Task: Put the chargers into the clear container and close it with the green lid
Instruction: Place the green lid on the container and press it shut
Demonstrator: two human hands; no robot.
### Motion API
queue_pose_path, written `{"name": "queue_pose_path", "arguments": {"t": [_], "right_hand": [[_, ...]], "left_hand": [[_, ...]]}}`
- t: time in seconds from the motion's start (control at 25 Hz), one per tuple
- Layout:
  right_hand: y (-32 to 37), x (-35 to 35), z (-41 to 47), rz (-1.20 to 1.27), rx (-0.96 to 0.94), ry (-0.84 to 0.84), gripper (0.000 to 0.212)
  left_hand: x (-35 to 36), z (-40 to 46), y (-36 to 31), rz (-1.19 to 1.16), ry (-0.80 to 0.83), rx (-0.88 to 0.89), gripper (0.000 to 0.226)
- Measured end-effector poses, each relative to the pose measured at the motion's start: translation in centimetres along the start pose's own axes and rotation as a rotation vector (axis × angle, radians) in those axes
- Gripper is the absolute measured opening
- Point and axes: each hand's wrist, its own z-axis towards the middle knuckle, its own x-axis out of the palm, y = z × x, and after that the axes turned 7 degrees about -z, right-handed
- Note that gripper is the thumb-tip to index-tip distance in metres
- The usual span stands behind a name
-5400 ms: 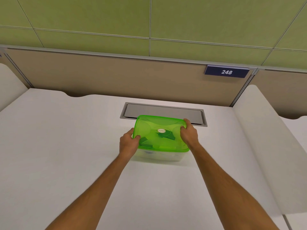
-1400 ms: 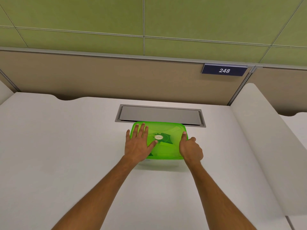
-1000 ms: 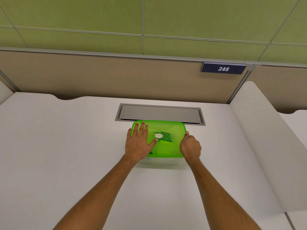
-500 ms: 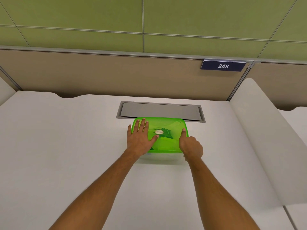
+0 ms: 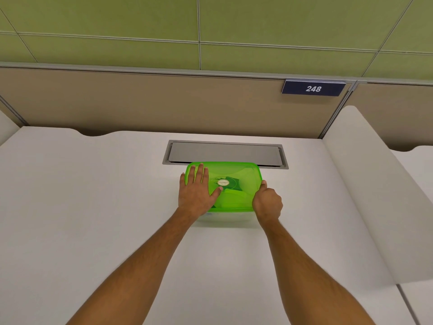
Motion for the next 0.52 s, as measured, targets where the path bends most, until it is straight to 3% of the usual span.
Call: {"name": "queue_pose_path", "arguments": {"t": [0.36, 0.52], "right_hand": [[0.1, -0.7, 1.5, -0.215, -0.062, 0.08, 0.067], [2.1, -0.8, 2.4, -0.221, -0.103, 0.041, 0.071]], "left_hand": [[-0.2, -0.1, 0.1, 0.0, 0.002, 0.016, 0.083], [-0.1, -0.2, 0.2, 0.003, -0.002, 0.019, 0.084]]}}
